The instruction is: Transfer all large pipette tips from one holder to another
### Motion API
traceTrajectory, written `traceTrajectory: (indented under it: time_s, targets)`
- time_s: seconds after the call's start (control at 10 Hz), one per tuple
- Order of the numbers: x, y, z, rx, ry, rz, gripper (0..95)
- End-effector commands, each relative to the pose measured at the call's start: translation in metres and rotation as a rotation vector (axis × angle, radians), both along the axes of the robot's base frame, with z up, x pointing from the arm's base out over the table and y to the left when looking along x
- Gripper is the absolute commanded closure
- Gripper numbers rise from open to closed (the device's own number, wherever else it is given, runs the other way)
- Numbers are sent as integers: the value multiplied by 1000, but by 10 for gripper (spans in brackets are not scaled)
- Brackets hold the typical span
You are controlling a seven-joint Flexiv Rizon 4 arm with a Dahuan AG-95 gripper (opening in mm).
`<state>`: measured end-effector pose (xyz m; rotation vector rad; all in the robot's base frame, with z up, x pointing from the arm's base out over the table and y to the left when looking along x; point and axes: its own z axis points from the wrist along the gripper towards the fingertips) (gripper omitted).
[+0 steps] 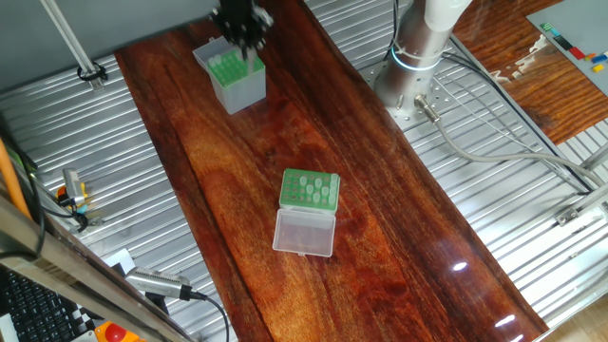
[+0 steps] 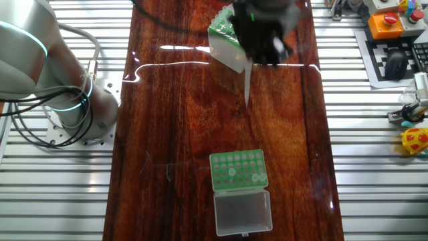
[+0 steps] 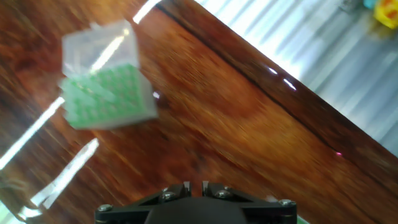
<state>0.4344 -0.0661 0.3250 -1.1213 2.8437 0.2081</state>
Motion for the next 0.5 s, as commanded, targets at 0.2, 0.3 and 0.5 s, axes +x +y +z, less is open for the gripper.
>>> traceTrajectory:
  time_s: [0.2, 0.3, 0.5]
  targets:
    - [-2, -18, 1, 14, 14, 12, 950]
    - [-2, -18, 1, 12, 11, -37, 950]
    - [-2, -18, 1, -6, 7, -99, 950]
